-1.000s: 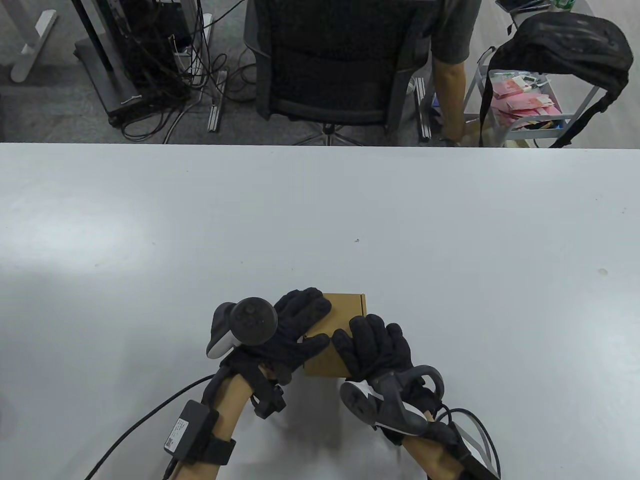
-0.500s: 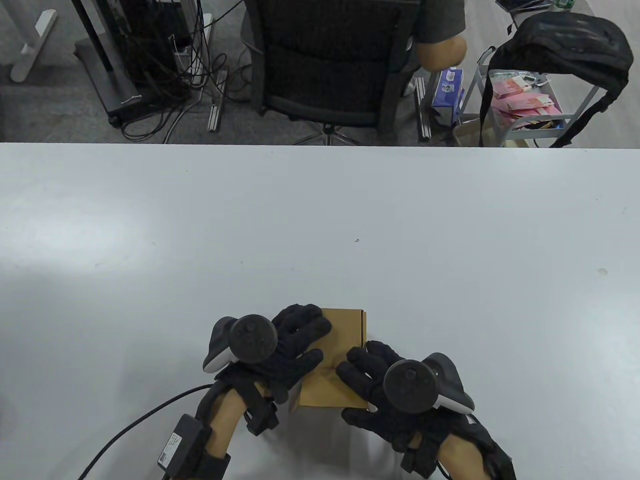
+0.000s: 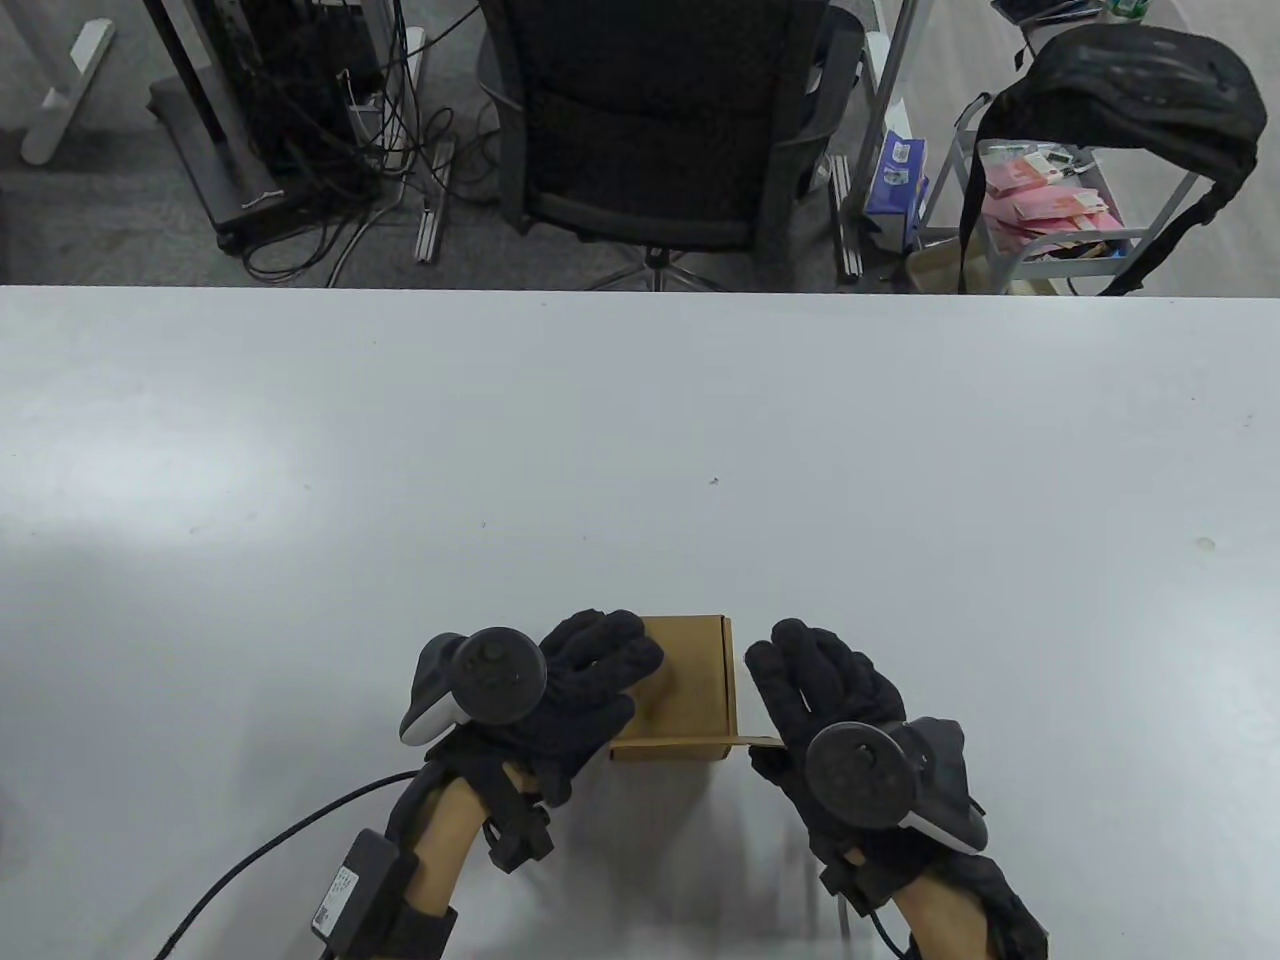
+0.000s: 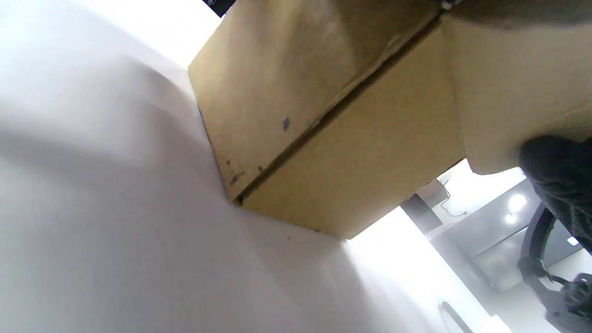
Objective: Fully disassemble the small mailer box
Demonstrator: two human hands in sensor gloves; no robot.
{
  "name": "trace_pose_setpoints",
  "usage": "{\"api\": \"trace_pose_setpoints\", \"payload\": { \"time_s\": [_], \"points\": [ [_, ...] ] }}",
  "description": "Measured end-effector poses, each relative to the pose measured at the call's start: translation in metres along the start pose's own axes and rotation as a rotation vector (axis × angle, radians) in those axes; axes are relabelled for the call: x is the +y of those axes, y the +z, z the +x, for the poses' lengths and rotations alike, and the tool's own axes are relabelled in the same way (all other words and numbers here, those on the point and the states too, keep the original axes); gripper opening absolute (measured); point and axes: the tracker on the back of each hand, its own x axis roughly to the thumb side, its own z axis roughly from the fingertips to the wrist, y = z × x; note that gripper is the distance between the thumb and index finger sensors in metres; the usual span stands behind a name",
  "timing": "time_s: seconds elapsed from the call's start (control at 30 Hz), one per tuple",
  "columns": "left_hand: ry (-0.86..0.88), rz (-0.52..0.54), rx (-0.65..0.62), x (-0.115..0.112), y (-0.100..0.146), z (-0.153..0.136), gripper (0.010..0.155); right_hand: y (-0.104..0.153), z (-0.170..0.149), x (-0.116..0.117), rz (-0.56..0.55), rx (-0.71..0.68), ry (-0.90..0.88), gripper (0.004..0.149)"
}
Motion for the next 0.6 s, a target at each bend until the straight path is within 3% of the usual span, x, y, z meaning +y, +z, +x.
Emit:
{"api": "trace_pose_setpoints", "payload": {
  "time_s": [0.2, 0.4, 0.6],
  "points": [
    [-0.001, -0.005, 0.004, 0.000, 0.001, -0.001, 0.059, 0.005, 0.008, -0.002, -0.073, 0.015, 0.123, 0.090],
    [-0.010, 0.000, 0.012, 0.000, 0.002, -0.001, 0.059, 0.009, 0.012, -0.007, -0.164, 0.049, 0.172, 0.084],
    [-0.051, 0.014, 0.022, -0.001, 0.004, 0.002, 0.059, 0.011, 0.057, 0.009, -0.348, -0.049, 0.572, 0.079]
  ]
}}
